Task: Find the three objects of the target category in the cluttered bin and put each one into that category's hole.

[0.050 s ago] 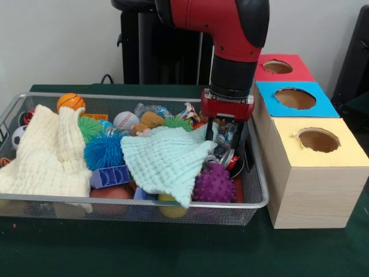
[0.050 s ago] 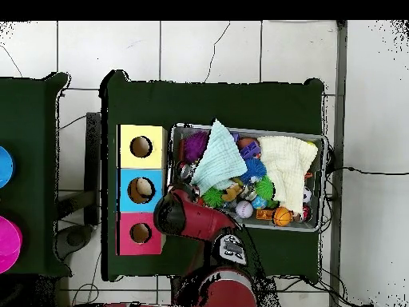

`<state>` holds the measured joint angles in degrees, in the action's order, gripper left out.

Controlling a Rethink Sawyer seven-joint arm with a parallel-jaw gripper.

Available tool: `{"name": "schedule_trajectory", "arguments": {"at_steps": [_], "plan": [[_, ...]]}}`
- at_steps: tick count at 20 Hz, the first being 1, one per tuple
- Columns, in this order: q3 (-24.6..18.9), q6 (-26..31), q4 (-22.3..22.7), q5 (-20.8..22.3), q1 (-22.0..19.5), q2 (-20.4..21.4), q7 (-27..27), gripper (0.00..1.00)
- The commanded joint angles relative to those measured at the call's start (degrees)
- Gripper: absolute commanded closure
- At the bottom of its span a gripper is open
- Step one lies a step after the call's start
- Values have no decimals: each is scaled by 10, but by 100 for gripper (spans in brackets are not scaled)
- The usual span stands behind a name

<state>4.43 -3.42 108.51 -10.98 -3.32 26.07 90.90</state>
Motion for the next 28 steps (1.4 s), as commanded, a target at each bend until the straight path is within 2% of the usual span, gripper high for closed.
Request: {"name": "schedule_trajectory", "arguments": {"at_steps": [1,6,11,14,17,24,28], "plan": [[-82,25,52,-54,-15,-16,186,0],[-83,63,57,-81,-2,4,179,0],[-79,167,56,-121,4,23,170,0],[-79,201,50,-133,4,30,163,0],[-85,192,55,-140,-1,24,153,0],[-77,230,37,-151,0,33,141,0],[-125,171,48,-149,-36,11,126,0]]}}
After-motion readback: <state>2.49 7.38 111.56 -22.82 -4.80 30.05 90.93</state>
